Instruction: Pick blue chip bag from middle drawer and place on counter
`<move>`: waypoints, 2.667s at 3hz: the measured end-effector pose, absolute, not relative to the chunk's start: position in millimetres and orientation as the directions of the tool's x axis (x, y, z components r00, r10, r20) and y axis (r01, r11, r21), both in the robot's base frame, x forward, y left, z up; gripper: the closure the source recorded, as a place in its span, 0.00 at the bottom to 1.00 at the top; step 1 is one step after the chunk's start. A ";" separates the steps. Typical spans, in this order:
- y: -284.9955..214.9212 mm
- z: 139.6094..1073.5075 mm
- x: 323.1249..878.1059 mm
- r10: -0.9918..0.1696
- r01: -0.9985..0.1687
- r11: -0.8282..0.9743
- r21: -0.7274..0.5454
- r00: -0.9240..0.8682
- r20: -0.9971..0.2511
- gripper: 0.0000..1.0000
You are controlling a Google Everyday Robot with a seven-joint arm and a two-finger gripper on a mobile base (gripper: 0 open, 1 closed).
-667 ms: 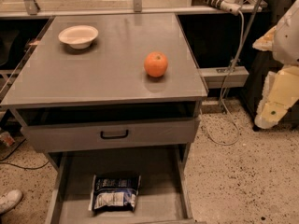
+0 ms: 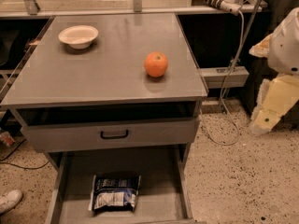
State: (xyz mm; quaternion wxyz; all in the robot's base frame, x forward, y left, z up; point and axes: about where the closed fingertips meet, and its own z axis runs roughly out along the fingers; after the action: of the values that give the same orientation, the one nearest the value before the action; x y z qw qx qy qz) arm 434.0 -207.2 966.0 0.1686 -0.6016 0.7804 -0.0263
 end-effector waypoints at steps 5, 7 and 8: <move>-94.6 823.3 379.6 -0.908 -0.973 0.212 -0.095 -0.160 -0.386 0.00; -77.5 791.0 379.8 -0.905 -0.976 0.200 -0.088 -0.150 -0.398 0.00; -55.0 744.4 383.9 -0.904 -0.981 0.175 -0.087 -0.125 -0.408 0.00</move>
Offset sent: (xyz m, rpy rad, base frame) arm -0.0061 0.0197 -0.0219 0.0367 0.0165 0.0111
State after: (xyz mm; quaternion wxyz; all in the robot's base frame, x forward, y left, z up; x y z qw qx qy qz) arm 383.9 -55.0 744.4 0.1876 -0.6342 0.7431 0.1017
